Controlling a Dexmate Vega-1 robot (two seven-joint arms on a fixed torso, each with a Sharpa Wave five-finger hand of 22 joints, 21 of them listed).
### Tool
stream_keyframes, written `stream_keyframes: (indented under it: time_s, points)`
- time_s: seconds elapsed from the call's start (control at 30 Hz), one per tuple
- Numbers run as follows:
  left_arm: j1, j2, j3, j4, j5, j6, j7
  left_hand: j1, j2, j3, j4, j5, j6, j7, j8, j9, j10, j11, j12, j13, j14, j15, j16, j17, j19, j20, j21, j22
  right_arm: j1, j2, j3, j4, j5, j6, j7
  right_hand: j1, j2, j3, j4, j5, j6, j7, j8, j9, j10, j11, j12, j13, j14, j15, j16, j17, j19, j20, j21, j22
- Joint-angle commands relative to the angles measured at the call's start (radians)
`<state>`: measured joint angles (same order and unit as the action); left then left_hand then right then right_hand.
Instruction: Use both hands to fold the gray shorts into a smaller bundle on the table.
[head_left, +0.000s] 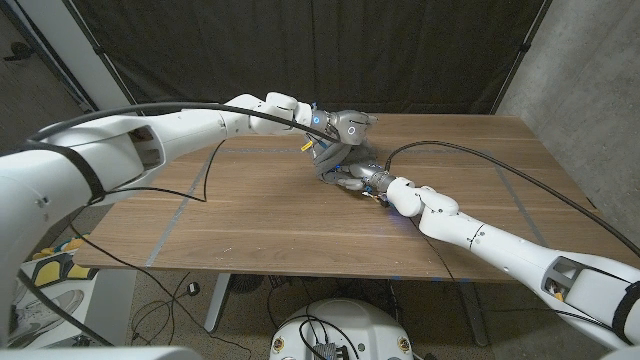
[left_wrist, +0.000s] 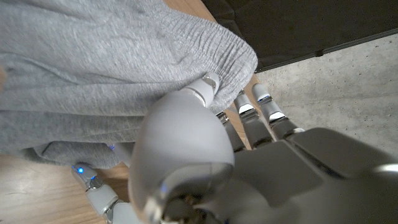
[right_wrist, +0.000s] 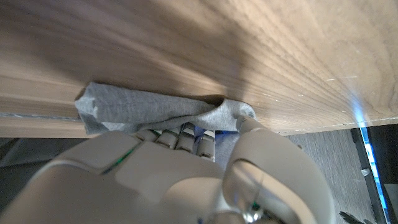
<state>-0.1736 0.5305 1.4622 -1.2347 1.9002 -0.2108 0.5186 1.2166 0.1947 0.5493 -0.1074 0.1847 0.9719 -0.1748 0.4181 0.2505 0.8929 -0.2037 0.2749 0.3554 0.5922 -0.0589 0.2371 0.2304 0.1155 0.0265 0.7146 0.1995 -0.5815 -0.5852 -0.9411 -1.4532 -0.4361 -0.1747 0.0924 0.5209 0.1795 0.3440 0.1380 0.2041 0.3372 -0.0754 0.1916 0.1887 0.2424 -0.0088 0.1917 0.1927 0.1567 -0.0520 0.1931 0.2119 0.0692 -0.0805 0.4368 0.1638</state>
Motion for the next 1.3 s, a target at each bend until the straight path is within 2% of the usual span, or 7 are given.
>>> stream_keyframes:
  time_s: [0.03,0.23,0.4,0.63,0.87,1.0,1.3]
  points:
    - [-0.018,-0.103,0.106,0.152,-0.058,0.048,0.069,0.009,-0.001,0.004,0.004,0.001,0.005,-0.003,0.005,0.002,0.001,0.001,-0.003,0.004,0.006,-0.179,0.005,0.004,0.004,-0.004,0.005,-0.001,-0.009,-0.015,0.005,-0.017,0.007,-0.016,0.012,-0.011,0.000,0.006,0.001,0.001,0.008,-0.001,0.003,0.003,0.007,0.001,0.008,0.005,0.014,0.006,0.010,0.003,0.123,0.113,0.008,0.007]
    - [-0.015,-0.126,0.144,0.180,-0.085,0.094,0.054,0.016,-0.011,-0.002,-0.012,0.003,-0.029,-0.013,-0.005,-0.002,-0.017,0.002,-0.016,0.005,-0.001,-0.180,0.001,0.003,0.000,-0.006,0.010,-0.002,-0.012,-0.023,0.007,-0.037,0.003,-0.028,0.016,-0.011,-0.001,0.009,-0.002,0.001,0.007,0.000,0.002,0.003,0.008,0.002,0.008,0.005,0.014,0.007,0.010,0.001,0.125,0.114,0.006,0.007]
    - [-0.005,-0.107,0.156,0.138,-0.092,0.143,-0.023,-0.052,-0.044,-0.089,-0.013,0.002,-0.277,-0.036,-0.135,-0.034,-0.155,0.001,-0.082,-0.025,-0.070,-0.170,-0.024,-0.006,-0.005,-0.010,0.024,-0.007,-0.013,-0.028,0.009,-0.053,0.004,-0.033,0.026,-0.011,-0.002,0.011,-0.003,0.001,0.006,-0.001,0.002,0.003,0.008,0.002,0.008,0.005,0.015,0.007,0.010,0.000,0.126,0.114,0.004,0.007]
    - [0.027,-0.064,0.138,0.086,-0.071,0.254,-0.053,-0.149,-0.081,-0.166,-0.007,-0.010,-0.504,-0.044,-0.245,-0.055,-0.379,0.006,-0.100,-0.065,-0.182,-0.153,-0.049,-0.025,-0.021,-0.007,0.018,-0.011,-0.014,-0.034,0.011,-0.079,-0.002,-0.047,0.036,-0.011,-0.003,0.014,-0.005,0.000,0.004,0.000,0.001,0.003,0.008,0.001,0.008,0.005,0.015,0.006,0.010,-0.001,0.128,0.116,0.002,0.007]
    - [0.090,-0.034,0.090,0.064,-0.030,0.415,-0.033,-0.232,-0.087,-0.197,0.017,-0.003,-0.638,-0.042,-0.248,-0.059,-0.507,0.031,-0.094,-0.091,-0.261,-0.130,-0.048,-0.028,-0.043,0.006,0.007,-0.011,-0.025,-0.045,0.022,-0.120,-0.001,-0.071,0.044,-0.012,-0.003,0.015,-0.007,-0.001,0.003,-0.001,0.001,0.003,0.008,0.001,0.008,0.005,0.016,0.007,0.011,-0.002,0.130,0.116,0.000,0.007]
    - [0.142,-0.019,0.046,0.033,-0.024,0.505,-0.046,-0.283,-0.046,-0.200,0.054,-0.002,-0.665,-0.037,-0.242,-0.059,-0.531,0.039,-0.086,-0.100,-0.276,-0.117,-0.041,-0.022,-0.048,0.015,0.005,-0.010,-0.034,-0.063,0.030,-0.169,-0.013,-0.095,0.050,-0.013,-0.003,0.016,-0.008,-0.001,0.003,-0.001,0.001,0.003,0.008,0.000,0.008,0.005,0.017,0.006,0.012,-0.002,0.131,0.116,-0.001,0.007]
    - [0.188,0.043,-0.005,-0.061,0.019,0.499,-0.092,-0.306,-0.019,-0.194,0.076,-0.003,-0.665,-0.033,-0.235,-0.059,-0.539,0.043,-0.082,-0.105,-0.280,-0.111,-0.037,-0.019,-0.050,0.020,0.004,-0.009,-0.061,-0.110,0.058,-0.318,-0.043,-0.184,0.082,-0.015,-0.003,0.019,-0.011,-0.002,0.003,0.000,0.001,0.003,0.008,0.002,0.007,0.005,0.019,0.006,0.014,-0.003,0.138,0.117,-0.003,0.007]
